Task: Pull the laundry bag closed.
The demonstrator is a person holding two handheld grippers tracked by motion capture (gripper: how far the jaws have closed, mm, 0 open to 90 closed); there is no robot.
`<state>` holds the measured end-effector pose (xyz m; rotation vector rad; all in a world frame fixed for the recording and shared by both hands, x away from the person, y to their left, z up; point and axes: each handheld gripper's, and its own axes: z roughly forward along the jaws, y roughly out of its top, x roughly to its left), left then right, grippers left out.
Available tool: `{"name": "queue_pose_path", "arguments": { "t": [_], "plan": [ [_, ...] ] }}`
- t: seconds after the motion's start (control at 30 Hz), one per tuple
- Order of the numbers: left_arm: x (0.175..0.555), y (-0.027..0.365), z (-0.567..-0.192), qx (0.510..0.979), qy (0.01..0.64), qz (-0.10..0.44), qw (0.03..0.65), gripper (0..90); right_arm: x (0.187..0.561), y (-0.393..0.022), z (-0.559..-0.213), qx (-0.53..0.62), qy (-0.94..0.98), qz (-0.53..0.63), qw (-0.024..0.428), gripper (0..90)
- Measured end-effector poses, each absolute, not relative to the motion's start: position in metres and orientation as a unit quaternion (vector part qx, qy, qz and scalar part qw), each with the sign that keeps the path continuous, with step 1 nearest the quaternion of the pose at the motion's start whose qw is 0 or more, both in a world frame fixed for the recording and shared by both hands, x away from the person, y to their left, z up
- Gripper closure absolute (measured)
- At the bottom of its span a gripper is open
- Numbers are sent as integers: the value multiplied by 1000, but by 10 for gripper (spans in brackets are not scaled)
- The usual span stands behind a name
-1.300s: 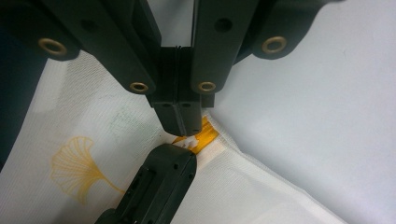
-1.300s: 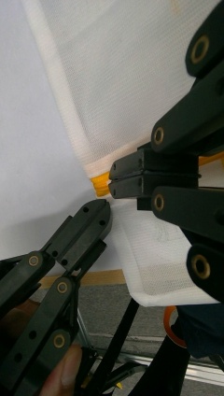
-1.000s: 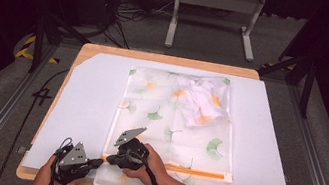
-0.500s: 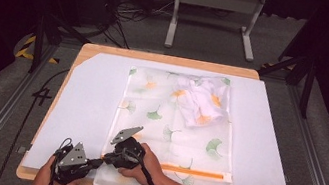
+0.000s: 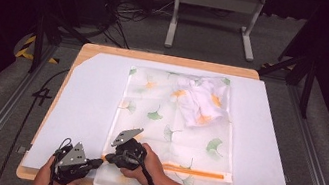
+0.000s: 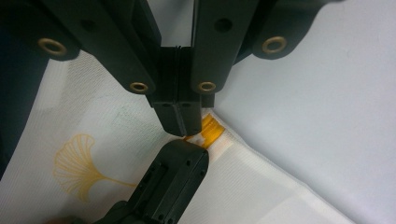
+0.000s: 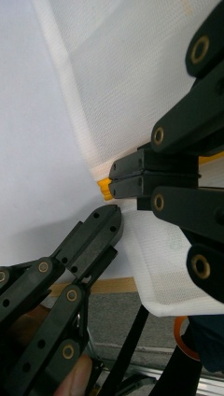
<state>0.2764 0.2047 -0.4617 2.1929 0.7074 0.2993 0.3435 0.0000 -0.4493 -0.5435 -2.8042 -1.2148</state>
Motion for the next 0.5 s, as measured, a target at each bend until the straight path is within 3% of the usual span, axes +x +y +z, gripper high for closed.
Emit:
{"name": "queue_pose_path", "arguments": {
  "t": [0.5],
  "plan": [
    [276, 205, -462, 866, 279, 121, 397, 900, 343, -17, -447, -181, -906, -383, 14, 900]
  ]
}}
